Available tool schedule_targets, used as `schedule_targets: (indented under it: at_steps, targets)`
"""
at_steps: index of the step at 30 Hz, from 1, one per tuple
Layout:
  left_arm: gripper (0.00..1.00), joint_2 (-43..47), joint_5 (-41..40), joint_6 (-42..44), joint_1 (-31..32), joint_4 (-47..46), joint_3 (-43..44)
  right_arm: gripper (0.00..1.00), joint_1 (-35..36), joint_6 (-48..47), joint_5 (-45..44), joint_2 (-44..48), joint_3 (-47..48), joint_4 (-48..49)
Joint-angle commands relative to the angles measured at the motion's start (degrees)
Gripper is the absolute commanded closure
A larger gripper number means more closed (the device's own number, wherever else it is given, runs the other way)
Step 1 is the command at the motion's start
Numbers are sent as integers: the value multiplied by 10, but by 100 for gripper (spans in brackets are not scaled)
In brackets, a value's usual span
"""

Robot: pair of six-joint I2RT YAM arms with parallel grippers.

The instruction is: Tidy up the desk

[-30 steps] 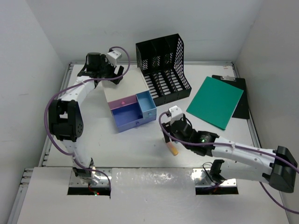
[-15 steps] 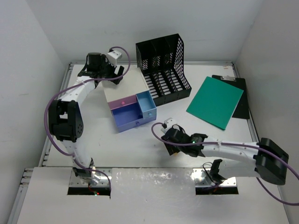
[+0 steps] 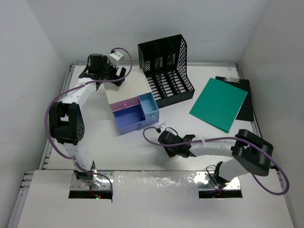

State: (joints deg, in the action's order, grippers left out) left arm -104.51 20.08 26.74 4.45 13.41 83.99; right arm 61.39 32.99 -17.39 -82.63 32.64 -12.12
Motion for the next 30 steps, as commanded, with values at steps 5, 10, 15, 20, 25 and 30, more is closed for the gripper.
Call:
schedule_targets:
  at_steps: [5, 10, 15, 20, 25, 30]
  targets:
    - [12, -2, -13, 17, -1, 74, -28, 100, 8, -56, 68, -53, 34, 18]
    - [12, -6, -12, 17, -1, 72, -24, 100, 21, -168, 107, -18, 97, -22]
    - [12, -10, -12, 17, -1, 73, -19, 100, 21, -265, 132, 57, 202, 23]
    - [12, -3, -13, 22, -1, 75, -26, 100, 7, -362, 46, 54, 288, 133]
    - [12, 0, -15, 23, -1, 75, -27, 100, -93, -286, -2, -2, 330, 210]
    - [12, -1, -12, 23, -1, 74, -27, 100, -113, -275, -53, -77, 379, 158]
